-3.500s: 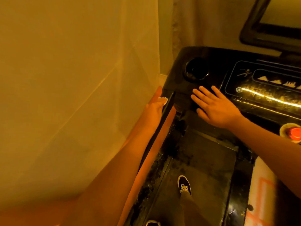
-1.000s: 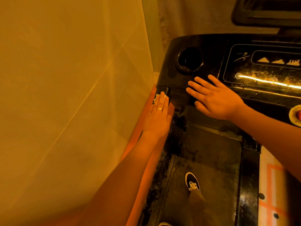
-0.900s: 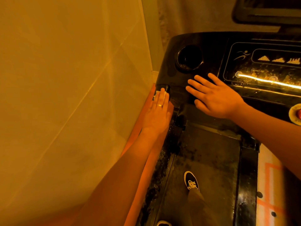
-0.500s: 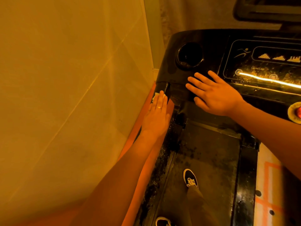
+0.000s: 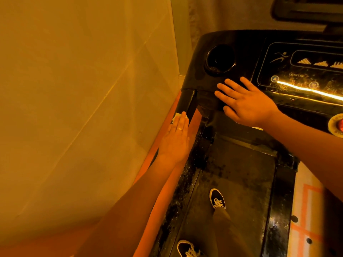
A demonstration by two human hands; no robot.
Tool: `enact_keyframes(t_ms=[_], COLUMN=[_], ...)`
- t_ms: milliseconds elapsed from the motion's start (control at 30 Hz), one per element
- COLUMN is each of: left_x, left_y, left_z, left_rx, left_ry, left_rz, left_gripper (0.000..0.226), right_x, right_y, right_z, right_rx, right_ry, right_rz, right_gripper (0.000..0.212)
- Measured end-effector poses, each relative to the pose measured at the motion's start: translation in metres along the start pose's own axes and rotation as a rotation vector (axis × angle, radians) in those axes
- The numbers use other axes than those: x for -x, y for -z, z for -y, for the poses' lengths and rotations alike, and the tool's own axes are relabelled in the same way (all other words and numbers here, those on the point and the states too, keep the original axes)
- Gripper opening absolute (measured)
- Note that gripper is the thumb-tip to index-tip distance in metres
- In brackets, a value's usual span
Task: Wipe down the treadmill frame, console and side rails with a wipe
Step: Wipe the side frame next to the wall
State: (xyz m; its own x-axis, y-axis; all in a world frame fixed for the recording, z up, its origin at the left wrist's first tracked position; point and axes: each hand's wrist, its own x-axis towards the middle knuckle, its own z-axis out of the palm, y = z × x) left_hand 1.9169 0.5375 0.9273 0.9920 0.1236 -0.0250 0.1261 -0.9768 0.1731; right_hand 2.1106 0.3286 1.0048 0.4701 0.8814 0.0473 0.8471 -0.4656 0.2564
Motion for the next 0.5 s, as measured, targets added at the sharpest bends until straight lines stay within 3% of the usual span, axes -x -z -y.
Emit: enact_keyframes(t_ms=[233, 500], left_x=[0.057, 0.041], left_y=[-0.012, -0.007], left_z=[0.009, 0.005], left_rx=[-0.068, -0.046], left_ry=[-0.044, 0.01], left_rz=[-0.078, -0.014], left_gripper=[0.065, 0.065], right_x=[0.001, 0.0], right_y=[0.001, -0.001], right_z=[0.001, 0.0], right_rx=[-0.007, -0.014], right_ry=[-0.001, 0.001], right_rz=[-0.008, -0.009], right_gripper=[0.062, 0.062])
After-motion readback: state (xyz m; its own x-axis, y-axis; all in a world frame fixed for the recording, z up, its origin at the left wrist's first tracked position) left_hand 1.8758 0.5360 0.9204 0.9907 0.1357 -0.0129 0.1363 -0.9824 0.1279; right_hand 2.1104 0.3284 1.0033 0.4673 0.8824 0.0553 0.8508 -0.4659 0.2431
